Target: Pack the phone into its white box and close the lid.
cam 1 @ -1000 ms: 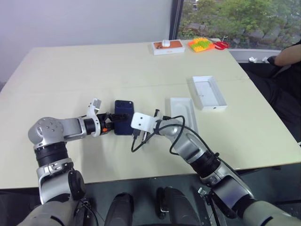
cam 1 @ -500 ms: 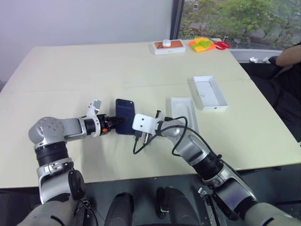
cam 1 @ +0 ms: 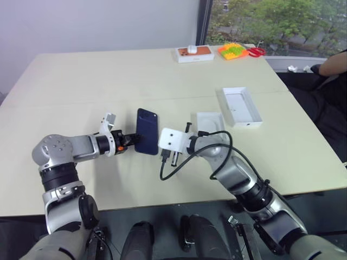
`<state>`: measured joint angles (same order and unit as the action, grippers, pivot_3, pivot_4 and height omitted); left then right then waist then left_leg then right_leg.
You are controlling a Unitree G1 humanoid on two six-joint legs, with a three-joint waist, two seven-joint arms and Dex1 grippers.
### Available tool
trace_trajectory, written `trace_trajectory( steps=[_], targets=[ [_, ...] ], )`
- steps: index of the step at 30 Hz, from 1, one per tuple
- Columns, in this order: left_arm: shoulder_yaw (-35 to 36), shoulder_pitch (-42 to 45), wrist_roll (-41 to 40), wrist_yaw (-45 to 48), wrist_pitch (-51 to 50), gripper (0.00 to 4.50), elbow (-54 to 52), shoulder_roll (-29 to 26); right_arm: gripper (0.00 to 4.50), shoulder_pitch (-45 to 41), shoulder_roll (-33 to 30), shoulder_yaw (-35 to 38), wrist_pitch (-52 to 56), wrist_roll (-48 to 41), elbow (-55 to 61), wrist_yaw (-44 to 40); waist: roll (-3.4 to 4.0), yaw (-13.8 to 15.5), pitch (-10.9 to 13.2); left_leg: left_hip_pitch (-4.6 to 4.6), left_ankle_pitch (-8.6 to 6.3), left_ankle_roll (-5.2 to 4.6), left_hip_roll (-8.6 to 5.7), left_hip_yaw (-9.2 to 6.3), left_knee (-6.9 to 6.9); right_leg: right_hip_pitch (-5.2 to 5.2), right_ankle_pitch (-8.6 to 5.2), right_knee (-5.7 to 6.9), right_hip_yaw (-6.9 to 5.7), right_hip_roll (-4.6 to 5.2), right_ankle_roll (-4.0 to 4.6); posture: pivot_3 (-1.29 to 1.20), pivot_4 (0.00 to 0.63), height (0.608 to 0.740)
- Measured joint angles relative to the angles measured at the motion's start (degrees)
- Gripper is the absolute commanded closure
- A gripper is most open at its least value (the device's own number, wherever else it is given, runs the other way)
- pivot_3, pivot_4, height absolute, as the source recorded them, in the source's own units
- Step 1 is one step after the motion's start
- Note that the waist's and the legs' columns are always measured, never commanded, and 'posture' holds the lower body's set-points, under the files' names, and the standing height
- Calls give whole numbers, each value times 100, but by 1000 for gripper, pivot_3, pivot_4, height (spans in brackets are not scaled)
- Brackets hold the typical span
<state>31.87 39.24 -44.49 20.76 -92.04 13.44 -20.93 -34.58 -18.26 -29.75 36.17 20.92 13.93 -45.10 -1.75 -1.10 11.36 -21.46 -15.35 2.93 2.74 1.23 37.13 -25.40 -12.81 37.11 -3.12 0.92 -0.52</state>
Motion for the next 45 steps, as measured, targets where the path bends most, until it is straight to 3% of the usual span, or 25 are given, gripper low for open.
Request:
trace_trajectory(
  steps=[8,15,19,25,29,34,39,45],
  targets=[
    [249,457,-74,-112,1,4078,-10,208,4500,312,-854,674,776,-438,1300,-459,-26,58,15,-14,1,2,-7,-6,3,-1,0,-10,-12,6,0,0,150,740],
    [-83,928,-462,-469,1,4078,-233,721,4500,716,-1708,1021,799,-536,1091,-369,-30,24,17,-13,1,1,-15,1,-5,-1,-4,-16,-4,17,-7,0,150,740],
    [-428,812,-730,-755,1,4078,-403,837,4500,763,-1834,1042,733,-538,842,-193,-32,-3,20,-8,1,2,-1,0,-8,-5,-4,-11,-1,5,-6,0,150,740],
    [-151,783,-1526,-1580,0,4078,-434,1265,4500,991,-1901,1299,721,-710,867,-98,-34,43,21,-12,4,8,-6,-1,-1,-3,-3,-10,-3,5,-6,0,150,740],
    [76,829,-2226,-2403,1,4078,-186,1728,4500,1240,-2168,1756,745,-1011,1310,-226,-37,67,23,-19,4,7,-22,-2,0,-2,-6,-14,-4,19,-12,0,150,740],
    [13,854,-2716,-3236,0,4078,207,1913,4500,1528,-2552,2400,847,-1329,1618,-310,-42,57,26,-16,4,8,-28,-3,0,-1,-7,-13,-4,22,-15,0,150,740],
    [-70,994,-2784,-3806,2,4078,597,2518,4500,1715,-2796,2820,913,-1443,1627,-222,-56,85,34,-18,4,8,-31,-5,2,0,-7,-14,-7,22,-15,0,150,740],
    [-72,1399,-2702,-4149,46,4078,870,2867,4500,1900,-2842,2894,1059,-1520,1741,-95,-58,49,35,-15,5,8,-31,-5,-2,-1,-8,-14,-6,20,-15,0,150,740]
  ],
)
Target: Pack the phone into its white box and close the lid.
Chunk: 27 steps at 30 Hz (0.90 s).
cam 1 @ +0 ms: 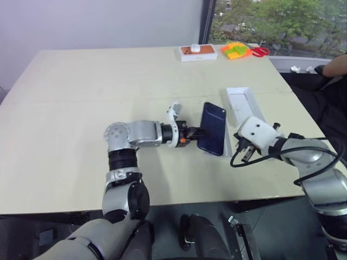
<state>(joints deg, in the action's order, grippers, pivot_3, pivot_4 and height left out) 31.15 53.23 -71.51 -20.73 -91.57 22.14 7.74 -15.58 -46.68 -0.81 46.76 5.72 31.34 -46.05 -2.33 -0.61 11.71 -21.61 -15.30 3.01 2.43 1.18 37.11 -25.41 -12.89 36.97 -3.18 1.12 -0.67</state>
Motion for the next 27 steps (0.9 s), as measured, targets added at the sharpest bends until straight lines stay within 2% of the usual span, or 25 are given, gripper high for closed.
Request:
trace_trajectory(
  steps=[5,11,27],
  targets=[
    [9,75,187,-380,243,4078,86,220,4500,57,-107,112,130,-49,163,98,-1,8,1,-1,2,3,-1,0,2,0,0,0,-1,2,0,0,150,740],
    [10,93,424,-743,670,4078,91,240,4500,98,-141,140,208,-147,230,189,-1,15,1,-2,2,4,-2,0,1,0,0,0,-1,3,0,0,150,740],
    [-207,93,467,-483,947,4078,422,255,4500,151,-231,149,306,-313,347,386,-2,16,1,-3,3,5,-4,-1,1,0,0,-1,-2,3,-1,0,150,740]
  ],
)
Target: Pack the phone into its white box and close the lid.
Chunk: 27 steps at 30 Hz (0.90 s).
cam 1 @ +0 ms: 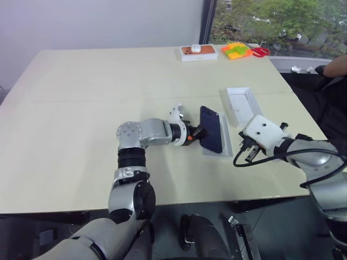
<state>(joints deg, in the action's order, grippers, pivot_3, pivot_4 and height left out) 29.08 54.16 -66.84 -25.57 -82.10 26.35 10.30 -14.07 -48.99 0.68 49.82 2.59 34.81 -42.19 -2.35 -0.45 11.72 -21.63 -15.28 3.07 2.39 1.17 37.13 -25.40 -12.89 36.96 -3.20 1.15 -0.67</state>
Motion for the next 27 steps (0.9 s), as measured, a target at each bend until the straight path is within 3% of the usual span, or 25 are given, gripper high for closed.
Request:
trace_trajectory(
  steps=[4,5,7,12,13,20,22,27],
  targets=[
    [-144,0,22,106,16,4078,81,0,4500,-2,0,0,23,-42,1,35,0,-1,0,-1,0,0,0,1,0,0,0,-1,0,0,0,0,150,740],
    [-150,-1,31,147,22,3487,95,0,4500,-2,0,0,28,-55,2,42,0,-3,0,-1,0,0,0,1,0,0,0,0,0,0,0,0,150,740],
    [-180,-1,32,226,29,2884,101,0,4500,-2,0,-1,32,-60,2,70,0,-1,0,0,0,0,0,0,0,0,0,0,0,0,0,0,150,740],
    [-254,-1,34,385,6,308,101,-2,4500,-2,0,-7,32,-73,2,98,0,0,0,0,0,0,0,0,1,1,0,0,0,0,0,0,150,740],
    [-255,-1,34,415,-8,36,101,-3,4500,-2,0,-9,32,-77,3,110,0,-1,0,0,0,0,0,0,1,0,0,0,0,0,0,0,150,740],
    [-261,-3,24,671,-564,36,101,-219,4500,-19,0,-33,24,-122,4,144,0,-20,0,2,0,0,0,0,1,0,0,2,0,-1,0,0,150,740],
    [-273,-7,7,842,-849,36,94,-633,4500,-20,0,-36,15,-127,5,147,0,-55,0,9,0,0,3,1,-1,1,0,7,2,-6,0,0,150,740],
    [-1218,-313,-68,1938,-992,36,-721,-2344,4500,-25,10,-52,-30,-149,-12,174,4,-31,-1,17,18,33,21,-5,-13,0,1,17,0,-19,3,0,150,740]
  ],
)
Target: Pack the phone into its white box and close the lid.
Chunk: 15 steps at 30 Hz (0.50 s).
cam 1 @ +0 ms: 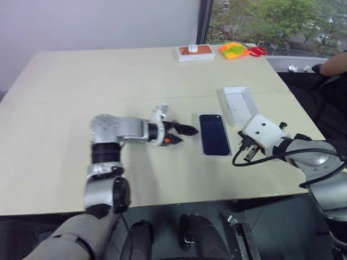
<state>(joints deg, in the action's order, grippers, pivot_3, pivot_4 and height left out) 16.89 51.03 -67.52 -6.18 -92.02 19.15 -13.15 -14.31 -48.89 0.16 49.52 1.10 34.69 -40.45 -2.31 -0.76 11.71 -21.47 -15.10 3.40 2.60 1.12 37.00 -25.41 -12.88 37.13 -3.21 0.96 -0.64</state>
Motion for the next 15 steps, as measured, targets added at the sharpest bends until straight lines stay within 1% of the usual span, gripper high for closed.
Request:
trace_trajectory(
  steps=[4,7,9,10,12,15],
  targets=[
    [-569,-319,287,1001,154,36,-615,-698,4500,-32,51,-113,-113,-20,-45,37,0,21,0,-6,8,14,-18,3,4,2,0,-3,1,21,1,0,150,740],
    [-1195,-679,860,2026,954,36,-1250,-1388,4500,-97,137,-220,-165,-34,-161,54,0,-1,0,-6,7,12,-25,10,5,2,0,-5,4,46,1,0,150,740],
    [-1604,-851,1335,2689,1656,36,-1605,-1716,4500,-140,238,-307,-185,-74,-229,62,0,11,0,-6,6,9,-28,8,4,2,-1,-6,2,47,2,0,150,740],
    [-1763,-927,1574,2947,2014,36,-1741,-1798,4500,-171,275,-366,-187,-82,-243,63,0,18,0,-8,6,8,-28,7,4,2,-1,-7,1,48,3,0,150,740],
    [-2136,-1267,2287,3471,3208,36,-2090,-1949,4500,-220,287,-466,-195,-82,-252,71,1,24,0,-10,2,1,-28,8,2,2,-2,-12,3,50,4,0,150,740],
    [-2687,-1538,3174,4233,4514,36,-2217,-2092,4500,-233,281,-499,-188,-90,-283,57,1,40,1,-20,-3,-10,-30,8,7,0,-2,-18,1,48,4,0,150,740]
  ],
)
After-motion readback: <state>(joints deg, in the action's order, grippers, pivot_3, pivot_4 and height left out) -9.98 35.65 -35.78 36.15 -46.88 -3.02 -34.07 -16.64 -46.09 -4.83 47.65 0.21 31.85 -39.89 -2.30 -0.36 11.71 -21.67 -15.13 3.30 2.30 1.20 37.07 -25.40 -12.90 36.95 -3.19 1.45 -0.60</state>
